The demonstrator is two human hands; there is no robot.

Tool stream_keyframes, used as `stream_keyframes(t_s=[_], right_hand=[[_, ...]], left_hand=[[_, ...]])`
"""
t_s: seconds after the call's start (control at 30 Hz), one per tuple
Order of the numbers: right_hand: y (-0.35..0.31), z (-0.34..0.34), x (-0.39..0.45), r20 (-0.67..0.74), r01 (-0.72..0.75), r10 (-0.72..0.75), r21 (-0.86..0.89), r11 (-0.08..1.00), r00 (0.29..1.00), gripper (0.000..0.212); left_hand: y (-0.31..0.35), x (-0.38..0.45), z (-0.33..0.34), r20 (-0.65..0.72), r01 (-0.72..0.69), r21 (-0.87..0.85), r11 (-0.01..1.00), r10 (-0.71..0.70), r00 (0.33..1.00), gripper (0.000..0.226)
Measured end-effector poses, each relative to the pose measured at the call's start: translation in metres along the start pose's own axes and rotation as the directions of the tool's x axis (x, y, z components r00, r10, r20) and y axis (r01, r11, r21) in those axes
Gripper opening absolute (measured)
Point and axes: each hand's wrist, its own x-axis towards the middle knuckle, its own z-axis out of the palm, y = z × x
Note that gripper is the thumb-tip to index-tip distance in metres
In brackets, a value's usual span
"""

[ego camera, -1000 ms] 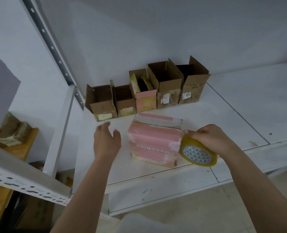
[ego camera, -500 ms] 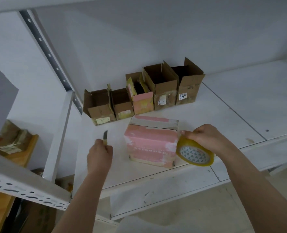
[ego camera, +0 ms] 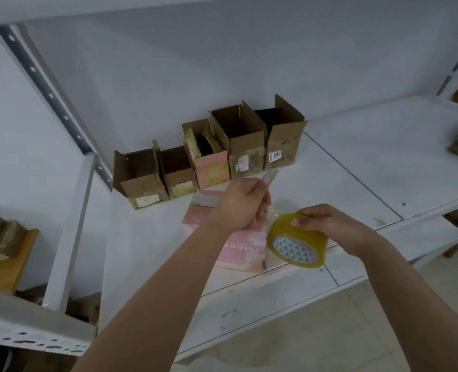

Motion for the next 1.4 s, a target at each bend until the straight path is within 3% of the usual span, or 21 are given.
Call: stream_keyframes(t_s=[0.17, 0.3, 0.47, 0.57, 0.67, 0.8, 0.87, 0.93, 0.97, 1.03, 1.07, 1.1, 1.13, 1.23, 1.33, 1.4], right_hand=[[0.008, -0.002, 0.001, -0.031, 0.007, -0.005, 0.061, 0.998, 1.000, 0.021], [0.018, 0.001, 0.009, -0.095, -0.069, 0.056, -0.137, 0.988, 0.994, 0.024], [0.023, -0.008, 0.000, -0.065, -0.002, -0.001, -0.042, 0.999, 0.998, 0.019], [0.018, -0.013, -0.005, -0.078, 0.003, -0.004, -0.011, 1.000, 0.997, 0.017], [0.014, -0.012, -0.008, -0.136, 0.013, -0.015, -0.016, 1.000, 0.991, 0.017], [0.009, -0.007, -0.010, -0.234, 0.021, -0.057, -0.156, 0.988, 0.970, 0.018], [0.008, -0.006, -0.011, -0.247, 0.028, -0.062, -0.138, 0.990, 0.967, 0.018], [0.012, -0.008, -0.012, -0.243, 0.018, -0.027, -0.040, 0.999, 0.970, 0.018], [0.015, -0.009, -0.013, -0.239, 0.002, -0.005, -0.010, 1.000, 0.971, 0.018], [0.024, -0.010, -0.013, -0.234, -0.034, 0.034, 0.006, 0.999, 0.972, 0.019], [0.027, -0.009, -0.013, -0.228, -0.047, 0.049, 0.014, 0.999, 0.972, 0.019], [0.030, -0.008, -0.012, -0.219, -0.058, 0.062, 0.025, 0.998, 0.974, 0.019], [0.032, -0.006, -0.011, -0.210, -0.065, 0.071, 0.036, 0.997, 0.975, 0.019], [0.035, -0.003, -0.007, -0.201, -0.074, 0.083, 0.049, 0.996, 0.976, 0.018], [0.034, -0.001, -0.004, -0.206, -0.063, 0.073, 0.057, 0.996, 0.976, 0.018], [0.033, 0.000, -0.004, -0.212, -0.046, 0.060, 0.070, 0.996, 0.975, 0.019]], left_hand=[[-0.011, 0.006, -0.001, -0.038, -0.073, 0.002, 0.997, 0.073, 0.997, 0.049], [-0.012, 0.004, -0.002, 0.008, -0.062, 0.035, 0.997, 0.061, 0.998, 0.048], [0.006, 0.004, -0.009, 0.218, 0.001, 0.265, 0.964, -0.061, 0.974, 0.046], [0.025, 0.004, -0.009, 0.330, -0.089, 0.546, 0.833, -0.116, 0.937, 0.045], [0.041, 0.008, -0.001, 0.348, -0.155, 0.770, 0.619, -0.203, 0.915, 0.042], [0.047, 0.013, 0.019, 0.272, -0.155, 0.910, 0.384, -0.274, 0.922, 0.029], [0.045, 0.012, 0.026, 0.239, -0.162, 0.943, 0.289, -0.253, 0.938, 0.027], [0.042, 0.011, 0.022, 0.277, -0.189, 0.919, 0.346, -0.228, 0.933, 0.033], [0.041, 0.010, 0.016, 0.306, -0.185, 0.874, 0.450, -0.211, 0.928, 0.038], [0.036, 0.005, -0.001, 0.303, -0.059, 0.640, 0.766, -0.181, 0.936, 0.041], [0.033, 0.000, -0.007, 0.247, 0.041, 0.452, 0.891, -0.169, 0.954, 0.040], [0.029, -0.002, -0.010, 0.151, 0.096, 0.329, 0.939, -0.153, 0.977, 0.037], [0.025, -0.003, -0.010, 0.034, 0.115, 0.320, 0.941, -0.132, 0.991, 0.034], [0.016, -0.004, 0.010, -0.228, 0.171, 0.567, 0.805, -0.046, 0.973, 0.023], [0.018, -0.005, 0.037, -0.254, 0.237, 0.771, 0.592, -0.056, 0.966, 0.052], [0.018, -0.004, 0.046, -0.277, 0.270, 0.815, 0.513, -0.064, 0.959, 0.055]])
